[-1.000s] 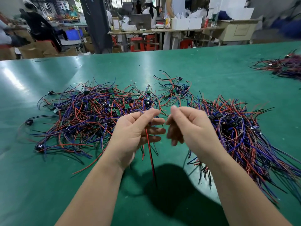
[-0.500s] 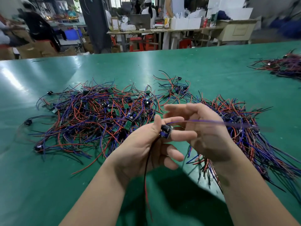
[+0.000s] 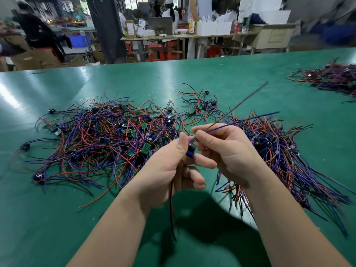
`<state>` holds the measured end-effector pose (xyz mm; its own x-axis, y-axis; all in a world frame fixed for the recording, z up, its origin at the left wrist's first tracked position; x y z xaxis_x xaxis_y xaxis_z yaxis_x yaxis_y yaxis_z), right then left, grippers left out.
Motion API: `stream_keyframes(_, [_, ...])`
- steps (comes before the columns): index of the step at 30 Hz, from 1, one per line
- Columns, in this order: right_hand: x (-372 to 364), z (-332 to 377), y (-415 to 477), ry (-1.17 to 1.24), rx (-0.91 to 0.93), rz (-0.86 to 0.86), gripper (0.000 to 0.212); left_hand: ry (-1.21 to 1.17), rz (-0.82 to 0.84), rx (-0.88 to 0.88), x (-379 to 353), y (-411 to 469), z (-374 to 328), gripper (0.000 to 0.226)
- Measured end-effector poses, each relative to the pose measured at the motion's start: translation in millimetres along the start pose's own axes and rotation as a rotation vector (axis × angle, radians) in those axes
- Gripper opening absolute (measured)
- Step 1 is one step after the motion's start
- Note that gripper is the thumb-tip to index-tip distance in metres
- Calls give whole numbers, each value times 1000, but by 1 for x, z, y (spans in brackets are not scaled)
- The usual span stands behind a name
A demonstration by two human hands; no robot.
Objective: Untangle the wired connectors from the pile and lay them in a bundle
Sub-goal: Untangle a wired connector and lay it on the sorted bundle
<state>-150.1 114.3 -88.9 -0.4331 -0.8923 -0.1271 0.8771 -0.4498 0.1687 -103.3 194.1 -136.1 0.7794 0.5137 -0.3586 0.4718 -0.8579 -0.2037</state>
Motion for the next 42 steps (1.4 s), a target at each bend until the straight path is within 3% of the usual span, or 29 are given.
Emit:
stream_keyframes(3, [18,-6,5,-112,-7,-130,15,12,-45,-160,-1,-2,-13,45])
stream_keyframes(6, [19,-8,6,-140,-19,-131,39,24,-123,-298,3,-8,-25,33])
stream_keyframes(8, [20,-12,7,-131,-49,-137,40,2,-139,-319,5,-8,-26,24])
stream_keyframes(14, [23,-21,4,-99,-144,-185,5,62,-2,-104,-7,-4,-6,21])
stream_keyframes(21, [69,-5,-3,-126,-102,-482,18,267,221,171,-23,-13,28,19])
stream_keyframes(26, [79,5,-11,-126,-41,-596,19,264,249,208,-22,-16,30,12])
stream_keyframes(30, [85,9,-16,-173,-37,-656,27,278,371,198,-32,-22,31,8])
stream_keyframes(32, [80,7,-13,-123,-46,-614,27,228,391,140,-34,-21,22,7])
stream_keyframes(35, [55,-5,-1,3,-137,-421,45,46,335,-31,-27,-17,-6,16])
stream_keyframes(38, [22,-24,0,-149,-289,-161,28,-275,239,-183,-9,-11,-30,43])
stream_keyframes(40, [-2,-35,-5,-308,-332,63,12,-444,158,-284,5,-8,-40,46])
stream_keyframes(42, [-18,-34,-7,-405,-259,185,15,-544,89,-375,17,-7,-46,45])
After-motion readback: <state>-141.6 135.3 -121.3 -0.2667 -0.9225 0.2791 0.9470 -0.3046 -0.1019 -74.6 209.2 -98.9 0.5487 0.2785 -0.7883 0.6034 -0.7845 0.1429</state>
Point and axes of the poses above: each hand's wrist, its own y-axis towards the middle knuckle, its own x-axis out of the back of the hand, z = x × y, the point moved 10 cm from there along y, towards the middle knuckle, and after that the axes turned 15 degrees about -y, right-handed, at the moved point
